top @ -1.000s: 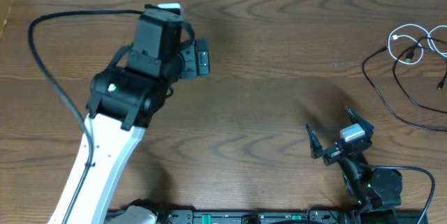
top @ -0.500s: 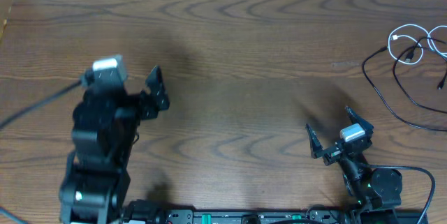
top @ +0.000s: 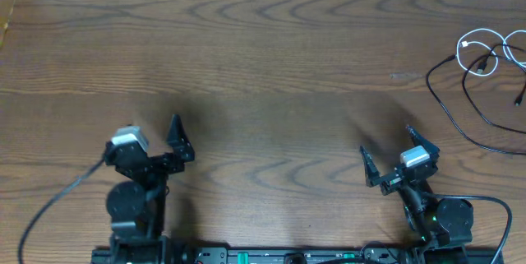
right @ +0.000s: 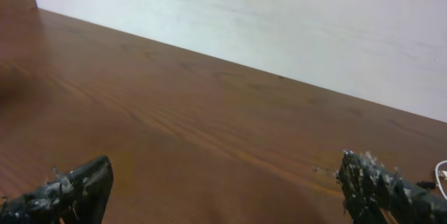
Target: Untangle cables
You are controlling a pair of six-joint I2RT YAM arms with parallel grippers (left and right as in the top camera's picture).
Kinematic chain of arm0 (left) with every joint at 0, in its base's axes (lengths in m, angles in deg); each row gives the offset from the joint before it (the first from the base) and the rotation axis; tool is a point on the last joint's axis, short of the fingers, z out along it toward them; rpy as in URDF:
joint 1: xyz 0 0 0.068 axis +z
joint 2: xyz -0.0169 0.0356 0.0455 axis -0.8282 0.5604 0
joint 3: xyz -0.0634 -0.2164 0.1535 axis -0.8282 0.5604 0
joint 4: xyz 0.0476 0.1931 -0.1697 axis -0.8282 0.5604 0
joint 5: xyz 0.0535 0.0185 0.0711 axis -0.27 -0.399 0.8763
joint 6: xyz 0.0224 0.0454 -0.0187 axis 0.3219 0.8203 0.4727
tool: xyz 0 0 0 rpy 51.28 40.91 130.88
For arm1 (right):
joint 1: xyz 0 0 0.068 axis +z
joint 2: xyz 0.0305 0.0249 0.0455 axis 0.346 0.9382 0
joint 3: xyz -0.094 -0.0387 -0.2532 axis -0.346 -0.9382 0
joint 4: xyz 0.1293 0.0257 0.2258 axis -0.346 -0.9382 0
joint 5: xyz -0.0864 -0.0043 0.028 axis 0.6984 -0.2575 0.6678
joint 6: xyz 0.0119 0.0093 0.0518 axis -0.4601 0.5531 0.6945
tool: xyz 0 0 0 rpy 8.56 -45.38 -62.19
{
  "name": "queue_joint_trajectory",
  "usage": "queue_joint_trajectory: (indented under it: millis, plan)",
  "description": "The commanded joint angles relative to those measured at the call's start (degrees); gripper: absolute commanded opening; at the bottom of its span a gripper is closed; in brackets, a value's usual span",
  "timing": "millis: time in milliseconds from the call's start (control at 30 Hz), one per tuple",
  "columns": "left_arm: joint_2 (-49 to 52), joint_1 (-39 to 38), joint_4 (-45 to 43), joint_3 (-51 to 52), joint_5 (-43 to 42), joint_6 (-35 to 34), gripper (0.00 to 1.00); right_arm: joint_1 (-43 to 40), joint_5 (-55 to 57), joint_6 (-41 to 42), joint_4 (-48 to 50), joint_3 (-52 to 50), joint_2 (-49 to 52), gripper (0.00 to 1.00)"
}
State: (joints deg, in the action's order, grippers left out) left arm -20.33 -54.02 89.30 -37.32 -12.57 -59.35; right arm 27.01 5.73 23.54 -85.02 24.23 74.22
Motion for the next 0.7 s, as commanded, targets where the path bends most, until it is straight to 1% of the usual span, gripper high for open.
queue_joint_trajectory:
  millis: [0,233,467,533,633,667]
  plan:
    - [-6.1,0.3,-2.8,6.1,-0.5,1.4,0.98,-0.3,0.4,0.6,-0.3,-0.2,-0.3,0.99]
    - [-12.1,0.3,-3.7,11.8,-0.5,1.5,0.98,-0.3,0.4,0.6,-0.3,-0.2,-0.3,0.99]
    - [-15.2,0.1,-3.0,16.7,0.6,4.2,0.98,-0.3,0.4,0.6,-0.3,-0.2,-0.3,0.99]
    - [-15.1,-0.6,0.0,16.6,2.3,4.3,0.98,-0.3,0.4,0.6,-0.3,-0.2,-0.3,0.99]
    - [-15.1,-1.2,-0.3,16.6,2.5,6.9,0.98,-0.3,0.4,0.6,-0.3,-0.2,-0.3,0.99]
    - [-15.1,-1.2,-0.3,16.6,2.4,6.8,0.98,-0.3,0.4,0.6,-0.3,-0.2,-0.3,0.99]
